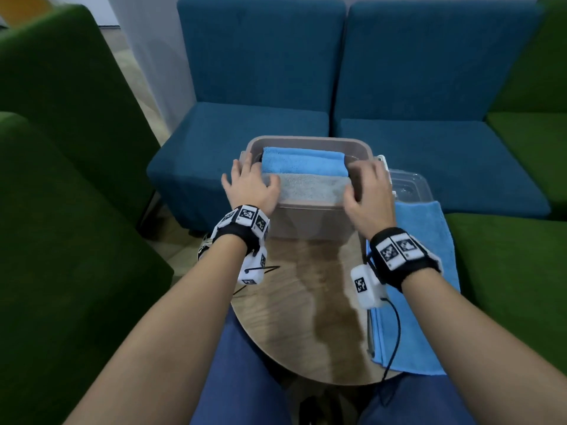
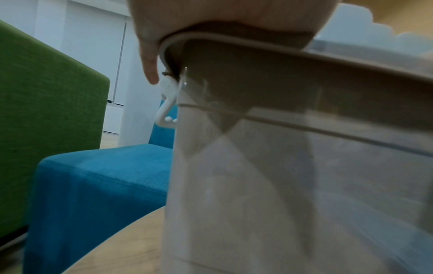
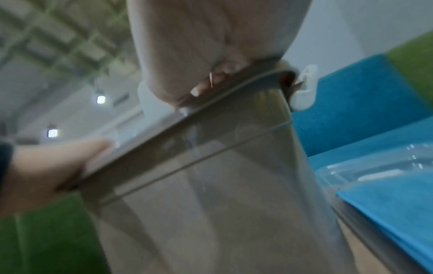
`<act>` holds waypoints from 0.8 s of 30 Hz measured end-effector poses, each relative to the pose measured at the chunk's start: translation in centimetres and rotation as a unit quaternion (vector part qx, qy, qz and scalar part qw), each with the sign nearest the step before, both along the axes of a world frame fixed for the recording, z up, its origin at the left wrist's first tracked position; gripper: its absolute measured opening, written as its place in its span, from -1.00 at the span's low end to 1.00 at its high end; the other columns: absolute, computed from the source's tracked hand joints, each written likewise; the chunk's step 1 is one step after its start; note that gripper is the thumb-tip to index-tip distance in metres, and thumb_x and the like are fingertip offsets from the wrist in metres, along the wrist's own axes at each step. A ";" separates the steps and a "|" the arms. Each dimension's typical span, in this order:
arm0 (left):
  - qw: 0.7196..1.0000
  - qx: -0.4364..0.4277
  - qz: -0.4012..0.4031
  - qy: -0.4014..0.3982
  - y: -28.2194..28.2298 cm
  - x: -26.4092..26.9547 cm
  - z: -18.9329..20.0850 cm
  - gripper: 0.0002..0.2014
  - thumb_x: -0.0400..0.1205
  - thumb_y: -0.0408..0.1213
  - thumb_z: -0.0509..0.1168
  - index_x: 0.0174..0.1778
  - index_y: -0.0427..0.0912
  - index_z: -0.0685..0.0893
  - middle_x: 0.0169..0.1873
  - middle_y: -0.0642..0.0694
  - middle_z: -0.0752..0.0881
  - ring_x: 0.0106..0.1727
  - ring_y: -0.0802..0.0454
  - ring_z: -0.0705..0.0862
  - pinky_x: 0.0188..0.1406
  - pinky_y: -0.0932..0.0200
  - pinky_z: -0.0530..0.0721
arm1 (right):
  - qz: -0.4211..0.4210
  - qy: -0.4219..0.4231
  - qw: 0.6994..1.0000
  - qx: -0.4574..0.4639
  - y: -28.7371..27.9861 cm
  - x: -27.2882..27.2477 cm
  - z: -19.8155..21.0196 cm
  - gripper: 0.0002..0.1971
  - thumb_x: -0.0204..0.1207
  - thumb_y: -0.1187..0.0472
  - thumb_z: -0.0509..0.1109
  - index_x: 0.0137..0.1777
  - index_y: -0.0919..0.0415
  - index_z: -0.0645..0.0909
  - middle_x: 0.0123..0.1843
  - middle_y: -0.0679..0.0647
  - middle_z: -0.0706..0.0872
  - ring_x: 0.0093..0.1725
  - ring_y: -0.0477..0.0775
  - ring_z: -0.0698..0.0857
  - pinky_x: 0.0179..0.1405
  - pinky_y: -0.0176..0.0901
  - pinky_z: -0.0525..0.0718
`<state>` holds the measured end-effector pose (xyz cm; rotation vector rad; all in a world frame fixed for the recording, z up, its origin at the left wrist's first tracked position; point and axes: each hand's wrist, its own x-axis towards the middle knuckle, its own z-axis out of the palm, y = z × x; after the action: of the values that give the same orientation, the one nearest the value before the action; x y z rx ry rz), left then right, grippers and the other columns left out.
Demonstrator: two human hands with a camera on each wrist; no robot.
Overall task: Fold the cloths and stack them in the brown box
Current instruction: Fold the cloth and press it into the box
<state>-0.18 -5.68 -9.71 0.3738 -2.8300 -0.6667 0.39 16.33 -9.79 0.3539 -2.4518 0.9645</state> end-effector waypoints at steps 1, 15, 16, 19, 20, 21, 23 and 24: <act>1.000 0.003 -0.002 0.008 0.1 0.6 -0.3 -0.43 0.65 0.04 0.02 0.57 -0.11 0.40 0.69 0.01 0.14 0.69 -0.08 0.05 0.61 -0.33 -0.07 | -0.045 0.020 0.998 -0.029 0.8 1.1 -0.5 -0.78 0.44 0.30 0.27 0.09 0.28 0.55 0.08 0.13 0.56 0.07 0.06 0.53 0.13 -0.14 0.46; 0.963 0.062 -0.261 -0.027 10.1 14.1 -8.3 -0.81 0.45 -0.29 0.21 -0.04 -0.14 0.62 -0.06 -0.04 0.59 -0.09 -0.05 0.59 0.00 -0.02 0.59 | -0.039 -0.414 0.901 0.125 8.4 7.7 -10.8 -0.62 0.42 0.05 0.54 -0.03 0.12 0.38 -0.16 0.07 0.60 -0.13 0.16 0.59 -0.21 -0.12 0.44; 0.950 0.107 -0.287 -0.064 11.2 14.2 -8.8 -0.86 0.49 -0.31 0.22 -0.08 -0.15 0.63 -0.12 -0.01 0.60 -0.15 -0.03 0.61 -0.04 -0.02 0.63 | -0.043 -0.411 0.905 0.105 8.5 7.5 -11.0 -0.68 0.43 0.13 0.53 -0.04 0.13 0.41 -0.20 0.08 0.60 -0.15 0.15 0.59 -0.21 -0.15 0.44; 0.914 0.184 -0.319 -0.169 14.4 14.8 -9.9 -0.91 0.59 -0.30 0.31 -0.10 -0.21 0.70 -0.20 -0.04 0.70 -0.24 0.08 0.61 -0.17 0.20 0.61 | -0.049 -0.401 0.914 0.049 9.3 7.1 -11.7 -0.82 0.47 0.27 0.49 -0.13 0.12 0.50 -0.36 0.00 0.57 -0.23 0.12 0.59 -0.28 -0.22 0.44; 0.904 0.206 -0.319 -0.194 15.4 15.1 -10.3 -0.89 0.60 -0.26 0.35 -0.11 -0.23 0.71 -0.25 -0.07 0.71 -0.28 0.10 0.59 -0.24 0.26 0.56 | -0.046 -0.398 0.916 0.033 9.6 7.1 -11.8 -0.83 0.48 0.30 0.48 -0.17 0.10 0.52 -0.39 -0.03 0.56 -0.24 0.10 0.58 -0.32 -0.28 0.43; 0.897 0.229 -0.314 -0.211 16.3 15.4 -10.7 -0.86 0.59 -0.21 0.39 -0.11 -0.22 0.69 -0.31 -0.05 0.69 -0.32 0.11 0.57 -0.29 0.27 0.54 | -0.044 -0.396 0.917 0.017 9.9 7.1 -11.9 -0.83 0.49 0.31 0.48 -0.20 0.10 0.54 -0.40 -0.05 0.56 -0.24 0.07 0.58 -0.35 -0.36 0.42; 0.900 0.227 -0.297 -0.225 17.6 15.8 -11.0 -0.78 0.52 -0.10 0.43 -0.09 -0.14 0.61 -0.34 0.03 0.64 -0.32 0.07 0.58 -0.26 0.20 0.57 | -0.039 -0.400 0.915 -0.014 10.2 7.1 -11.9 -0.83 0.49 0.34 0.48 -0.23 0.10 0.58 -0.39 -0.06 0.58 -0.23 0.05 0.59 -0.34 -0.43 0.43; 0.909 0.192 -0.293 -0.224 18.0 15.9 -11.1 -0.73 0.46 -0.05 0.41 -0.06 -0.10 0.57 -0.30 0.03 0.64 -0.27 0.03 0.61 -0.23 0.16 0.56 | -0.038 -0.403 0.914 -0.027 10.3 7.0 -11.8 -0.81 0.49 0.34 0.49 -0.25 0.09 0.58 -0.38 -0.05 0.59 -0.22 0.04 0.59 -0.33 -0.43 0.44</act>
<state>15.72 12.30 -20.78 -0.3480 -3.2476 -1.4299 7.39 26.60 -21.63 -0.2185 -3.1130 1.3310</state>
